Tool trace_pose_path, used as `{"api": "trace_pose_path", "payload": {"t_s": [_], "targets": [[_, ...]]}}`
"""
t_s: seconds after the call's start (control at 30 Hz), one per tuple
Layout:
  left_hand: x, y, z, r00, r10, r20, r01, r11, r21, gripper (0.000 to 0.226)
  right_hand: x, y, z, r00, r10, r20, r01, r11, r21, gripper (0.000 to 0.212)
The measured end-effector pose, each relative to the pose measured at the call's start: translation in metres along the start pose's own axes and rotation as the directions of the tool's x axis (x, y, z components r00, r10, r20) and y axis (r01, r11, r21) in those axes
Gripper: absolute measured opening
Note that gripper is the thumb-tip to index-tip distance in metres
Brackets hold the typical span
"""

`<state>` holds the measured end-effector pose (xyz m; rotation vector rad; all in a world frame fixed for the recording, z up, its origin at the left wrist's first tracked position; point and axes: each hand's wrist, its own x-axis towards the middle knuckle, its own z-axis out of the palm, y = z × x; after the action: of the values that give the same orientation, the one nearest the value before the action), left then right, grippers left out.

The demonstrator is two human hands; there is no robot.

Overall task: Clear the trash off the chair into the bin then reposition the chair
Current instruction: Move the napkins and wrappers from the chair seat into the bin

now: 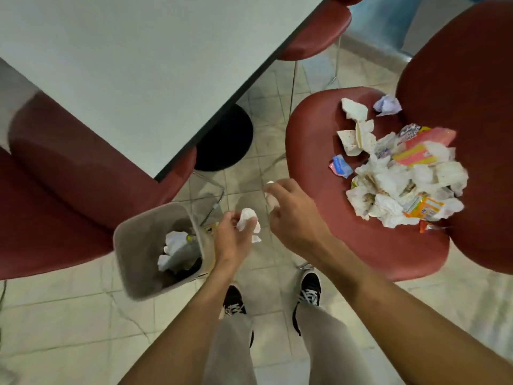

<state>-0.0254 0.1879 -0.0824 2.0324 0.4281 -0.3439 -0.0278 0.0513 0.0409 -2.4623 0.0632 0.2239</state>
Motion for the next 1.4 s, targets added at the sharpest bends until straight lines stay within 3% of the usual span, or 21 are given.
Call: {"api": "trace_pose_path", "payload": {"t_s": [0.47, 0.67, 0.83, 1.03, 1.4], "targets": [[-0.037, -0.030, -0.188, 0.957, -0.161, -0.240, 0.183, 0.981, 0.071, 0.028, -0.019, -0.127, 0.065, 0.980, 0.097, 0.174, -0.126, 0.979, 0.163, 0.040], [-0.034, -0.045, -0.219, 0.954, -0.191, -0.230, 0.213, 0.974, 0.076, 0.022, -0.014, -0.157, 0.097, 0.972, 0.118, 0.202, -0.165, 0.958, 0.235, 0.037], [-0.026, -0.043, -0.230, 0.942, -0.237, -0.239, 0.273, 0.953, 0.131, 0.029, -0.005, -0.174, 0.106, 0.952, 0.104, 0.289, -0.175, 0.956, 0.234, 0.052], [-0.015, -0.036, -0.224, 0.957, -0.194, -0.216, 0.243, 0.943, 0.228, 0.042, 0.007, -0.147, 0.088, 0.946, 0.177, 0.271, -0.236, 0.950, 0.204, 0.053], [0.003, 0.027, -0.100, 0.993, -0.057, 0.104, 0.021, 0.948, 0.316, 0.033, -0.010, 0.000, -0.014, 0.907, 0.406, 0.114, -0.419, 0.898, 0.136, 0.054]]}}
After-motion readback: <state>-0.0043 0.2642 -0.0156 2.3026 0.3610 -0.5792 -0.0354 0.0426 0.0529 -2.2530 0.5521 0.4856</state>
